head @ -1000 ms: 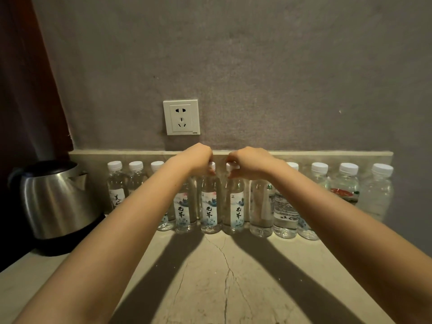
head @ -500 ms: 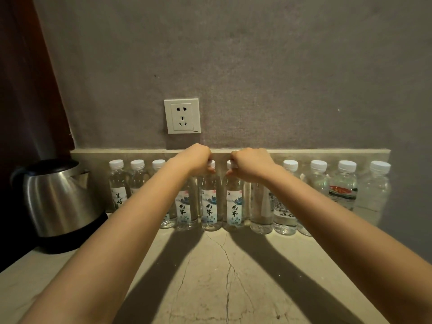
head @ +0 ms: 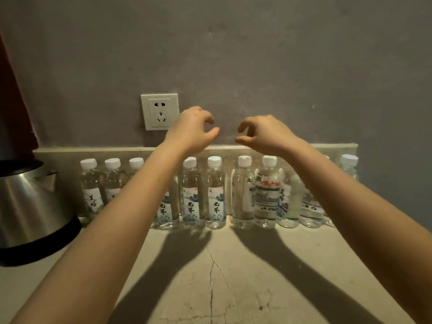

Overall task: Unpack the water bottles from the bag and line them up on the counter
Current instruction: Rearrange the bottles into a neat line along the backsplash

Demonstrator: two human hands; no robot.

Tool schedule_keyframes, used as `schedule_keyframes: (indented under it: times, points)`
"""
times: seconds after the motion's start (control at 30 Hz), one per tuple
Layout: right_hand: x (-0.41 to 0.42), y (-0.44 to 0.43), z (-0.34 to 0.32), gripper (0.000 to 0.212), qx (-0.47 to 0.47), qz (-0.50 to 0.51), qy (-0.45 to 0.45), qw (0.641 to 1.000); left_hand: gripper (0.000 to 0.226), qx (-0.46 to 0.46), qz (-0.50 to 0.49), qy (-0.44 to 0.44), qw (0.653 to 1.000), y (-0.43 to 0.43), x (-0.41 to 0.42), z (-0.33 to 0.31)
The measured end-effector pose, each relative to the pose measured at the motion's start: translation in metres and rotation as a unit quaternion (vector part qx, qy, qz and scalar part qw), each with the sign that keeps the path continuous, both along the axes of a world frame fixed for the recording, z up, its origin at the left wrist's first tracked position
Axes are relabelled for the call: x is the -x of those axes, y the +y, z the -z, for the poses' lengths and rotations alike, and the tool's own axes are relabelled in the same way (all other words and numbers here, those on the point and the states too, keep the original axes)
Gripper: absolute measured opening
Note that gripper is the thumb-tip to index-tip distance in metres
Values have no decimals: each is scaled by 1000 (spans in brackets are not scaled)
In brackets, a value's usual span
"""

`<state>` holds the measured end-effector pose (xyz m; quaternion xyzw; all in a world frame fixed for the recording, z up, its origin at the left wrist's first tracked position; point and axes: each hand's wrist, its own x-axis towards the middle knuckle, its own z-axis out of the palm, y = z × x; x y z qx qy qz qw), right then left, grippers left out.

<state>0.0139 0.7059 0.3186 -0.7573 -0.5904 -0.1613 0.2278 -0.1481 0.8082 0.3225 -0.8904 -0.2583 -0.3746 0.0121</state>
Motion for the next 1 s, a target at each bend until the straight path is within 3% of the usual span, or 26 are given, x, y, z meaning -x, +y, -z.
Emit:
schedule_keyframes:
  times: [0.13,0.4,0.7,1.0]
  points:
    - [-29,-23,5,32,16,25,1,1000,31,-4,38,-10,999,-24,-33,9]
    - [-79,-38,29,36,119,-43,-14,992,41,115,-42,192,974,-39,-89,37]
    - [-97,-22,35,42,156,-110,-73,979,30,123,-126,256,950,-45,-110,26]
    - [-99,-21,32,41,178,-121,-91,972,20,108,-141,278,944,-40,-109,24]
